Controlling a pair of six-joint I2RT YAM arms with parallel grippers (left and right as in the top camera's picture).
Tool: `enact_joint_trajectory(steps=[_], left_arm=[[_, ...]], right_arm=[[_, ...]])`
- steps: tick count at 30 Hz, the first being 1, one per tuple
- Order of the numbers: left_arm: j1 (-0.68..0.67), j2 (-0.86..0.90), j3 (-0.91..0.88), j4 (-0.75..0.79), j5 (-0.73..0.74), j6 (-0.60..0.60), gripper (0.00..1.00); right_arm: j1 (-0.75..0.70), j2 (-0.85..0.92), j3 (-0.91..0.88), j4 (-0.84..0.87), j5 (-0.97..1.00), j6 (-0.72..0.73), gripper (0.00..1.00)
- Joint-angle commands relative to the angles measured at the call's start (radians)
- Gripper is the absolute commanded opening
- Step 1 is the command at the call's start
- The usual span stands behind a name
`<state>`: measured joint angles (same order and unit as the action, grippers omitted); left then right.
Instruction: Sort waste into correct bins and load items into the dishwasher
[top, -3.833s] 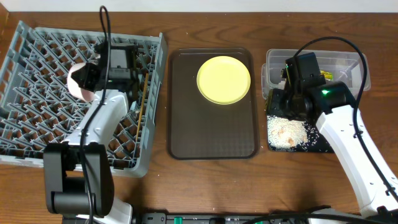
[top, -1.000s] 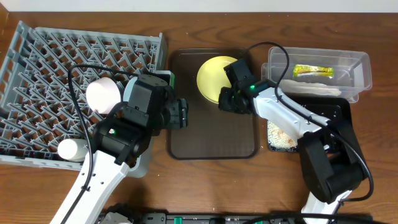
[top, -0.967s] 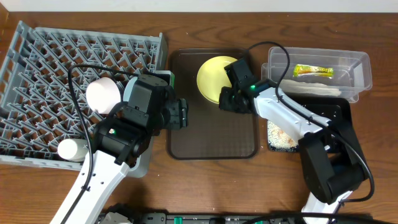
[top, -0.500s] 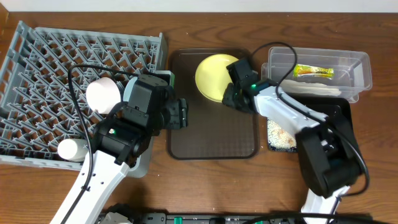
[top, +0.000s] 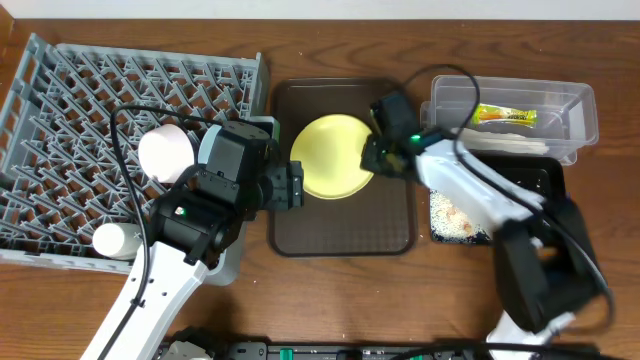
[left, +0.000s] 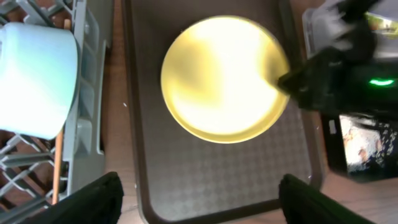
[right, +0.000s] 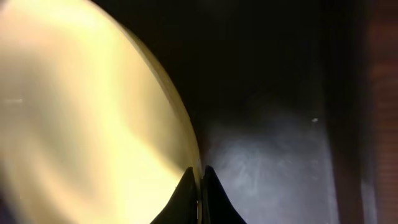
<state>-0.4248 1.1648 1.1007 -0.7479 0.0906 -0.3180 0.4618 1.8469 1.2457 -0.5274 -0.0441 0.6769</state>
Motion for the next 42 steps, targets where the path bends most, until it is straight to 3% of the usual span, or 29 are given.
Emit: enact_joint_trajectory(steps=[1,6,12,18,20,22,23,26,27,28,29,31,33,38,42], left_arm=[[0.024,-0.01,0.001,0.013,-0.008,-0.025,0.89],[0.087,-0.01,0.001,0.081,0.18,-0.044,0.95],[0.179,-0.01,0.001,0.163,0.453,-0.07,0.95],[0.204,-0.01,0.001,0.314,0.764,-0.069,0.92],[0.204,-0.01,0.001,0.319,0.773,-0.069,0.79],[0.204,-0.008,0.001,0.316,0.772,-0.068,0.6],[0.204,-0.007,0.001,0.316,0.772,-0.068,0.43],[0.204,-0.005,0.001,0.31,0.757,-0.041,0.2],[0.204,-0.005,0.001,0.298,0.732,-0.029,0.09],[0.204,-0.005,0.001,0.286,0.707,-0.027,0.08],[0.204,-0.006,0.001,0.268,0.669,-0.025,0.08],[0.204,-0.01,0.001,0.219,0.557,0.037,0.07],[0.204,-0.024,0.01,0.154,0.373,0.093,0.08],[0.204,-0.084,0.105,0.0,-0.142,0.245,0.07],[0.204,-0.128,0.149,-0.018,-0.585,0.303,0.07]], right_arm=[[-0.046,-0.193,0.005,0.008,-0.056,-0.198,0.01],[-0.102,-0.356,0.005,0.002,-0.216,-0.37,0.01],[-0.156,-0.444,0.005,-0.014,-0.404,-0.424,0.01],[-0.135,-0.446,0.005,-0.025,-0.445,-0.425,0.01],[-0.126,-0.446,0.005,-0.003,-0.524,-0.454,0.01],[-0.117,-0.446,0.005,0.021,-0.578,-0.469,0.01],[-0.114,-0.446,0.005,0.031,-0.584,-0.469,0.01],[-0.111,-0.446,0.005,0.045,-0.585,-0.469,0.01],[-0.111,-0.446,0.005,0.045,-0.585,-0.47,0.01],[-0.111,-0.446,0.005,0.045,-0.582,-0.472,0.01],[-0.113,-0.446,0.005,0.043,-0.568,-0.477,0.08],[-0.118,-0.446,0.005,0.024,-0.51,-0.476,0.4],[-0.123,-0.446,0.005,-0.01,-0.453,-0.476,0.52],[-0.125,-0.446,0.005,-0.076,-0.415,-0.476,0.55],[-0.124,-0.446,0.005,-0.108,-0.375,-0.476,0.55]])
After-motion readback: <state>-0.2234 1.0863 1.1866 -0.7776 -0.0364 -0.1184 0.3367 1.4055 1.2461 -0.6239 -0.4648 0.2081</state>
